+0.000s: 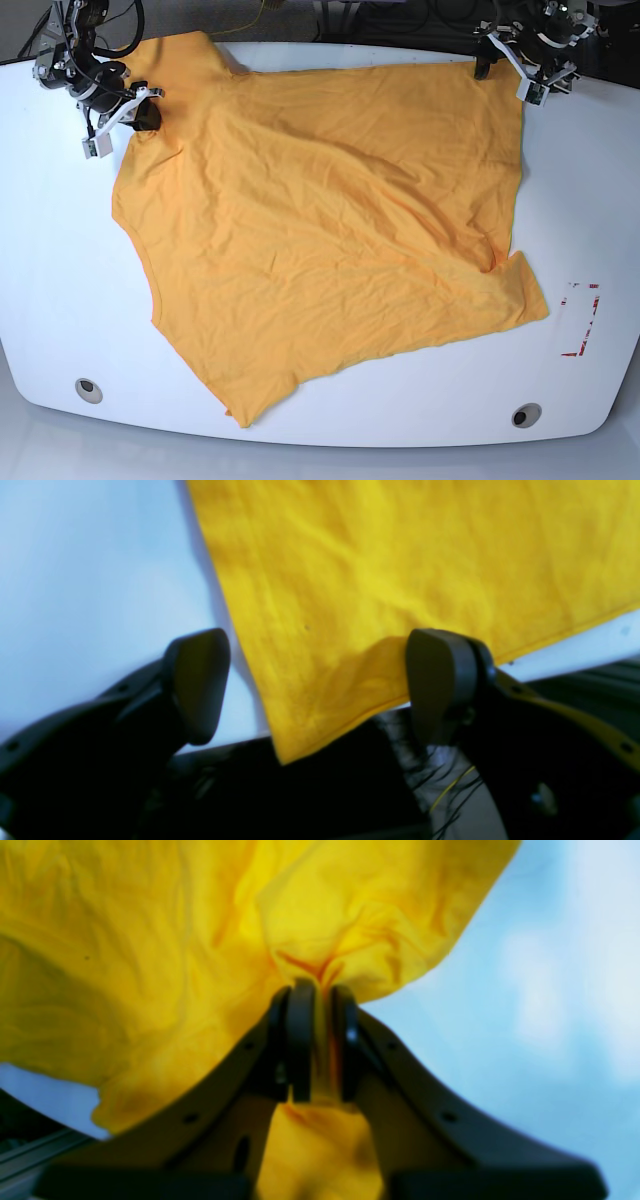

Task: Layout the t-shirt on the table in an organized manner, then fold the t-shirt properly
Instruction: 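Lower the left gripper and grasp the t-shirt shoulder corner, then pull the shoulder corner outward with the left gripper, right gripper holding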

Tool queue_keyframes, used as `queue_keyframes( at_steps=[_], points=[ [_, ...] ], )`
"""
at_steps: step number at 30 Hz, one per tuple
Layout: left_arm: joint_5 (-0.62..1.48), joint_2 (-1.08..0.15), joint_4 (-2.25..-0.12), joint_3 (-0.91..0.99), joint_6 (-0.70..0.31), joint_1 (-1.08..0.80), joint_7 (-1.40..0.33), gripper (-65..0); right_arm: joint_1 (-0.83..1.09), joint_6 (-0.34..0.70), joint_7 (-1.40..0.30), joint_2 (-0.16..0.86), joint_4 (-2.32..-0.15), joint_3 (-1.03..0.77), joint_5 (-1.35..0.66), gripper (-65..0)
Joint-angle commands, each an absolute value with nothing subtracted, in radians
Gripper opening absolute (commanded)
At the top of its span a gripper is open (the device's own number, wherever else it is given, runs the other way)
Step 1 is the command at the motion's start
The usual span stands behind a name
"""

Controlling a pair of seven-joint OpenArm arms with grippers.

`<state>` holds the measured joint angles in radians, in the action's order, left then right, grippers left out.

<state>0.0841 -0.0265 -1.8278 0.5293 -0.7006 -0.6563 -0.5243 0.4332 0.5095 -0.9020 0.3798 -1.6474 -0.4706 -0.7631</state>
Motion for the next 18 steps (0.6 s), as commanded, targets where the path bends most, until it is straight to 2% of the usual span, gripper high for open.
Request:
queue_keyframes(
  at_steps=[1,10,12,18],
  points=[
    [0.077,-0.033,-1.805,0.533,-0.698,-0.664,-0.532,-14.0,0.433,0.518,-0.891,0.397,-1.661,-0.483,-0.774,-57.8],
    [0.081,-0.030,-1.781,0.533,-0.698,-0.671,-0.532,-14.9,0.433,0.518,-0.891,0.397,-1.661,-0.483,-0.774,-57.8],
    [0.081,-0.030,-1.781,0.533,-0.698,-0.671,-0.532,-18.9,0.433,0.518,-0.891,0.397,-1.661,-0.483,-0.774,-57.8],
    [0.077,-0.033,-1.779,0.509,-0.698,-0.668,-0.532,-37.9,0.433,0.518,-0.891,0.397,-1.661,-0.483,-0.774,-57.8]
  ],
)
